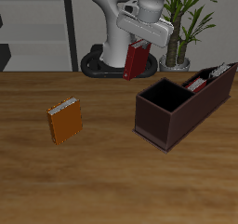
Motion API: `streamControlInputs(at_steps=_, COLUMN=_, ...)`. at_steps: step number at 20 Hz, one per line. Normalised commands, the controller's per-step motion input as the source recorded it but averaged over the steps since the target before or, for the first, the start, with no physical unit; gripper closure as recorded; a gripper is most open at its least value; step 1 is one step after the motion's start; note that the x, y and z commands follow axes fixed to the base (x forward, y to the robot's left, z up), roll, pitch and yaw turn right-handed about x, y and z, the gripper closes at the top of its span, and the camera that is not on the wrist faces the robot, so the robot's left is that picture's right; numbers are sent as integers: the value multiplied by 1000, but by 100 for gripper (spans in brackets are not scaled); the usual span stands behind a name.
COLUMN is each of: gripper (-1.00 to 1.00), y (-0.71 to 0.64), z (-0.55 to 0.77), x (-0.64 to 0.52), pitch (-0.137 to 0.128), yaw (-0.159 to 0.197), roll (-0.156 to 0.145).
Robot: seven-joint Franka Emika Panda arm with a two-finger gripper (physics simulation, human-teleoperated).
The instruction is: Place the left red book into the left desk caddy's back compartment and place the striped book into the left desk caddy's left compartment and place the right red book into the left desk caddy's front compartment
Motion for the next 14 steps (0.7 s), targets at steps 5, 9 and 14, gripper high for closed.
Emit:
streamControlInputs(at_steps=5, gripper=100, y=256, z=66, x=-98, pitch=-18, yaw=17, roll=18)
streamControlInputs(at_steps=9, gripper=100, y=182, z=39, x=-66, pitch=0, yaw=-20, roll=13)
streamControlInputs(at_steps=14, gripper=100, y=432, z=180, x=202, pitch=26, yaw=-49, roll=53)
